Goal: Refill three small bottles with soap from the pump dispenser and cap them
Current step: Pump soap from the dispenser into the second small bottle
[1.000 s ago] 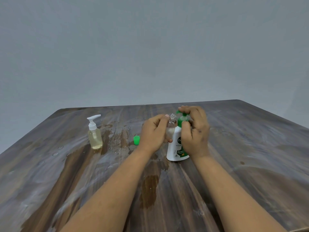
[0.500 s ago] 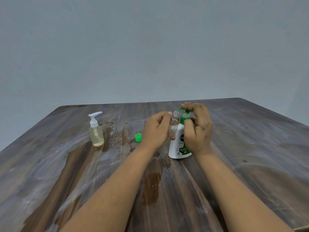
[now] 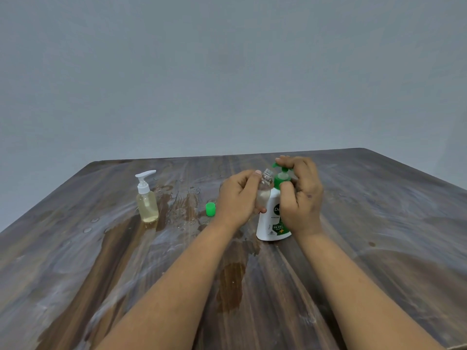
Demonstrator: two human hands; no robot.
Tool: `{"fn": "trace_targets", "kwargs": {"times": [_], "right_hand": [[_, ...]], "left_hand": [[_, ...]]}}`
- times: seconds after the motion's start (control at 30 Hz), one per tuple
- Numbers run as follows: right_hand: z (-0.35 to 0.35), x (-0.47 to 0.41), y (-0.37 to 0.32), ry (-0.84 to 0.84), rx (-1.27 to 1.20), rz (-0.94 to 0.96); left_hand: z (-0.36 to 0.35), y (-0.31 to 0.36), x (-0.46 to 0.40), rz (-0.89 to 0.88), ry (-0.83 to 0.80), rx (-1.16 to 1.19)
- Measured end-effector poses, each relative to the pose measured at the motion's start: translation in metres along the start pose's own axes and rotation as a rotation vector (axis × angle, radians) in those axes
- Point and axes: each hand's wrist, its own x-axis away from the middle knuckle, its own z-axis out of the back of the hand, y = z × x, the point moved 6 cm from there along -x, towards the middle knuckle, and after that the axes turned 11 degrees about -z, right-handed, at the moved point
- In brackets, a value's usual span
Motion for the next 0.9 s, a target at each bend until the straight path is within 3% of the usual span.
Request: {"fn": "trace_targets", "kwargs": {"times": [0.63,0.9], "right_hand": [[0.0017,-0.0014,0.0023,0.000,-0.014,-0.015],[-0.0003,-0.0020,0.0038,-0.030,0.022,-0.016]], "left_hand": [[0.0009,-0.0017,-0.0003,0.012,0.014,-0.002],[0.0014,0.0015,-0.0081,-0.025,-0.055,-0.077]]}}
